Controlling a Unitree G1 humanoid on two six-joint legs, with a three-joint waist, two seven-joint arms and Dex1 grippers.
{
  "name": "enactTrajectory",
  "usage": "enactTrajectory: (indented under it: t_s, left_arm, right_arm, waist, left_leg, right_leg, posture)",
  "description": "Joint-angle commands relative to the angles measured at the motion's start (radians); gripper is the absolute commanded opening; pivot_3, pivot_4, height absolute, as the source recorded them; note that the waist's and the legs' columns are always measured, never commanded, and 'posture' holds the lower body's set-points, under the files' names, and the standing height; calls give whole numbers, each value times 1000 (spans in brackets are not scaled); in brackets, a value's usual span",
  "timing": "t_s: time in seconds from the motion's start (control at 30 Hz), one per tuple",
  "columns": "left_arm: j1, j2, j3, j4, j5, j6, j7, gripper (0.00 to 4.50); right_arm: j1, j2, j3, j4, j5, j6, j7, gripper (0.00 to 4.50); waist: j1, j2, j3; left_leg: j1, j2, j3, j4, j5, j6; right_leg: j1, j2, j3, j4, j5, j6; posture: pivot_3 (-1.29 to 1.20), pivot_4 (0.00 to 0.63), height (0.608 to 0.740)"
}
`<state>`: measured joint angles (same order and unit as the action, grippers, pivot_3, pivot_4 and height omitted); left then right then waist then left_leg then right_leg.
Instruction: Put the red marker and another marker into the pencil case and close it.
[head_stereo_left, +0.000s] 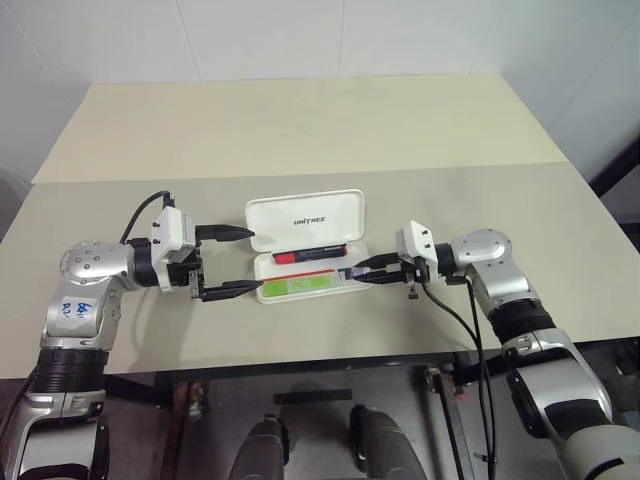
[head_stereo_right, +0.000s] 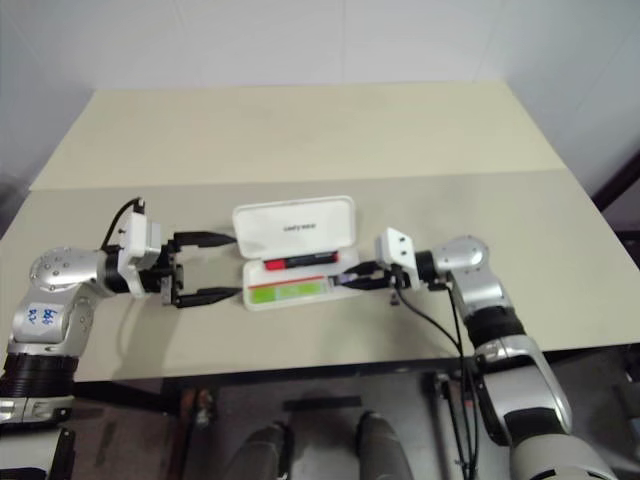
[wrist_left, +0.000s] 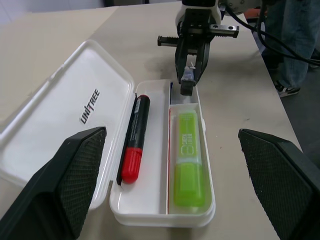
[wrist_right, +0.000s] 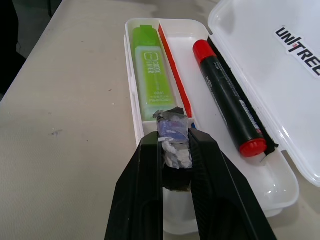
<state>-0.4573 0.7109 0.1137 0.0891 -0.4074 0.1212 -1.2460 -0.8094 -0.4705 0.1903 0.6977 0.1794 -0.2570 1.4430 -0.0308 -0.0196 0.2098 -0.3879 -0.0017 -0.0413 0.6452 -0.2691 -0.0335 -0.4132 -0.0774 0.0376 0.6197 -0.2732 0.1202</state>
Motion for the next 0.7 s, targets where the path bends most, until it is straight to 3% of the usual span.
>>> enactTrajectory:
  t_s: [0.03,0.4,0.43,0.7]
  left_arm:
    - [-1,19,28,-28,-22,0,7,4500]
    - [-12,15,21,-22,-21,1,11,4500]
    - [-14,13,19,-20,-20,1,11,4500]
    - [-3,17,34,-14,-26,13,23,4500]
  right_arm:
    - [-29,0,-21,12,0,-24,8,388]
    - [-36,20,-43,-18,16,-40,-23,4276]
    - [-34,17,-48,-44,28,-27,-22,4471]
    - [121,-100,-133,-371,133,151,-40,4471]
  waist:
    - [0,0,0]
    - [1,0,0]
    - [0,0,0]
    - [9,0,0]
  left_leg:
    - [0,0,0,0,0,0]
    - [0,0,0,0,0,0]
    - [0,0,0,0,0,0]
    - [-1,0,-1,0,0,-1]
  right_leg:
    - [0,0,0,0,0,0]
    - [0,0,0,0,0,0]
    - [0,0,0,0,0,0]
    - [0,0,-1,-1,0,0]
  posture:
    - [0,150,740]
    - [0,150,740]
    - [0,150,740]
    - [0,150,740]
